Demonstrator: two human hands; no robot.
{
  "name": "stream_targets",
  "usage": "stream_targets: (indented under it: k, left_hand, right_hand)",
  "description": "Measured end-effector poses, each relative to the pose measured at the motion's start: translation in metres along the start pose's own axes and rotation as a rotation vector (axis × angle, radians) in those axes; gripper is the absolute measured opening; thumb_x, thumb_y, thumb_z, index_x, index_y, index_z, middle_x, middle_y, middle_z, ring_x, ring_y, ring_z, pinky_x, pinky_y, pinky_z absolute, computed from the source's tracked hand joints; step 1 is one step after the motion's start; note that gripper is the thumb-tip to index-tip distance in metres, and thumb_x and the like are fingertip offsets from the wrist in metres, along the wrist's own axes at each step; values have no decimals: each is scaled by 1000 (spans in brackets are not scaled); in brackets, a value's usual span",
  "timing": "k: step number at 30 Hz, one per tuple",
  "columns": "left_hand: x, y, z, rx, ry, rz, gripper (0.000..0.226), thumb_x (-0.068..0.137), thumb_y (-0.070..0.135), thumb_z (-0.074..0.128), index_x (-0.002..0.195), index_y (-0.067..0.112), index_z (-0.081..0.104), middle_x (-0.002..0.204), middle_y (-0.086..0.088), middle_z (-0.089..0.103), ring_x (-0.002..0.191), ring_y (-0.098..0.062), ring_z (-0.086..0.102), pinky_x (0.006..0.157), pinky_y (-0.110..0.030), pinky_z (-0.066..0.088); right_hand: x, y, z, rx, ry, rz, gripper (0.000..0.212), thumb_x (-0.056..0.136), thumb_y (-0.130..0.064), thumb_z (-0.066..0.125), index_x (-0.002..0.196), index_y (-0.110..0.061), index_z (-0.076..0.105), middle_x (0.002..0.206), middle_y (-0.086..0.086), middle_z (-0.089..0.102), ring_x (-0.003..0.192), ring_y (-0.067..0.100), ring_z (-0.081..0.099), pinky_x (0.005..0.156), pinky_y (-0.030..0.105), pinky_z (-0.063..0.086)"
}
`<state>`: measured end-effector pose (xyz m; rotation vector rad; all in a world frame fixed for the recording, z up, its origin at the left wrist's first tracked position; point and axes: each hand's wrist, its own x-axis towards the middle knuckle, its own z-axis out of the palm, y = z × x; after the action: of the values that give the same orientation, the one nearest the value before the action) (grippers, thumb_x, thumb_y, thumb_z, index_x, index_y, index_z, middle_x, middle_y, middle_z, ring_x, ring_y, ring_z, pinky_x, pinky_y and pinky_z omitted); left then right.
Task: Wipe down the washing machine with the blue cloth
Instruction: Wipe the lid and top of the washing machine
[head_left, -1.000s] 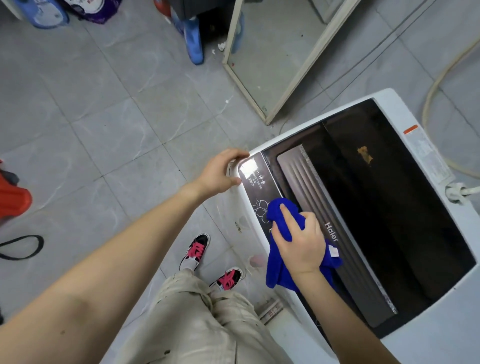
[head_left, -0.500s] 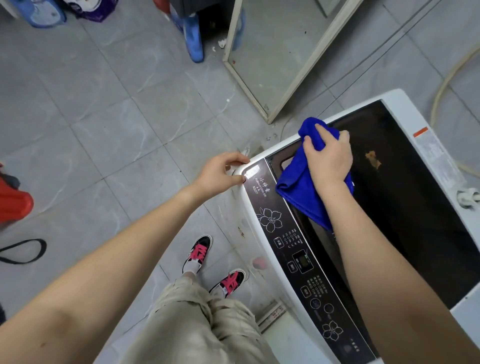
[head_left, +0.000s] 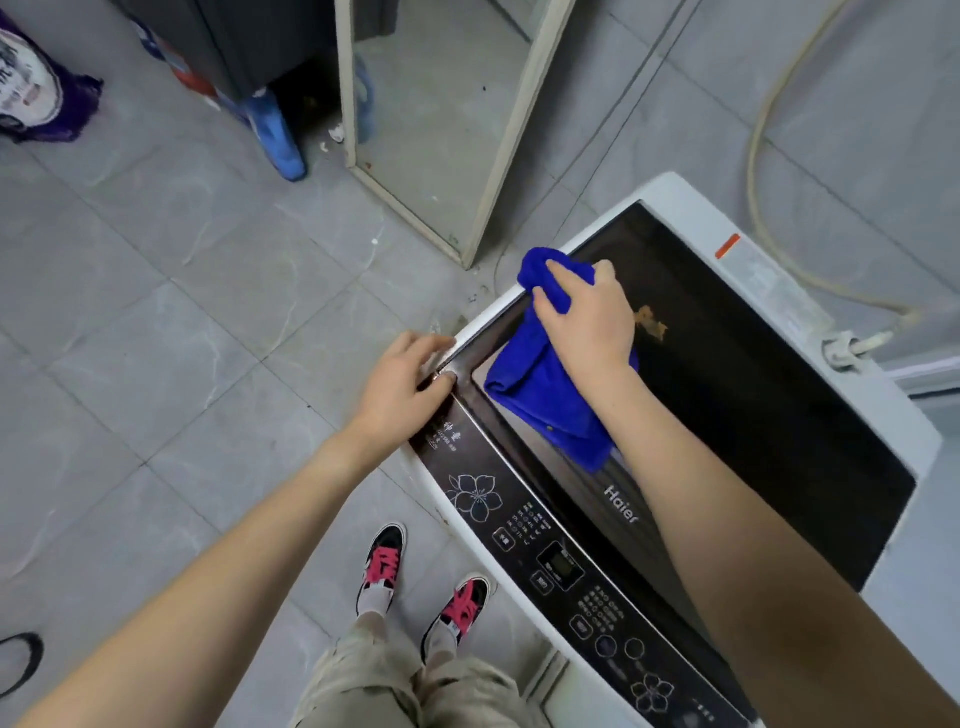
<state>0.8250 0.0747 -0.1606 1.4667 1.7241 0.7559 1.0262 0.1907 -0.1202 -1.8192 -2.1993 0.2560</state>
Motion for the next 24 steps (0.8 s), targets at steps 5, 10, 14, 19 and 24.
stream_targets:
  k: [5, 10, 14, 19, 24]
  left_hand:
    - [4, 6, 11, 75, 20, 21, 46, 94, 30, 50, 136, 13, 57, 123, -8, 53, 118, -24, 52, 97, -23, 33]
    - [8, 20, 33, 159, 80, 95, 52, 95, 32, 48, 144, 16, 49, 130, -11, 49, 120, -26, 48, 105, -36, 39]
    - [10, 26, 52, 283, 163, 82, 55, 94, 33, 43, 145, 15, 47, 127, -16, 52, 112, -32, 50, 97, -41, 42]
    - [10, 25, 52, 302, 185, 92, 57, 92, 34, 42, 145, 15, 47, 127, -14, 52, 113, -32, 50, 98, -40, 41]
    - [8, 26, 50, 291, 169, 104, 59, 93, 36, 40, 146, 13, 46, 129, -16, 51, 117, -32, 48, 101, -42, 40]
  right_hand:
    - [-75, 28, -8, 46, -92, -84, 47, 95, -39, 62, 140, -25, 56, 111, 8, 51, 89, 20, 55, 65, 32, 50]
    - [-139, 102, -39, -66, -81, 10, 53, 89, -26, 73, 138, -26, 55, 108, 7, 50, 83, 19, 55, 59, 37, 54]
    - [-158, 122, -42, -109, -65, -5, 59, 81, -17, 82, 136, -22, 59, 107, 11, 52, 81, 23, 56, 53, 36, 53]
    - [-88, 71, -13, -104, 2, -148, 52, 82, -24, 79, 131, -19, 63, 104, 13, 56, 81, 24, 57, 52, 31, 49]
    - [-53, 40, -3, -50, 16, -73, 45, 92, -35, 67, 135, -23, 60, 106, 10, 55, 84, 22, 54, 58, 27, 43]
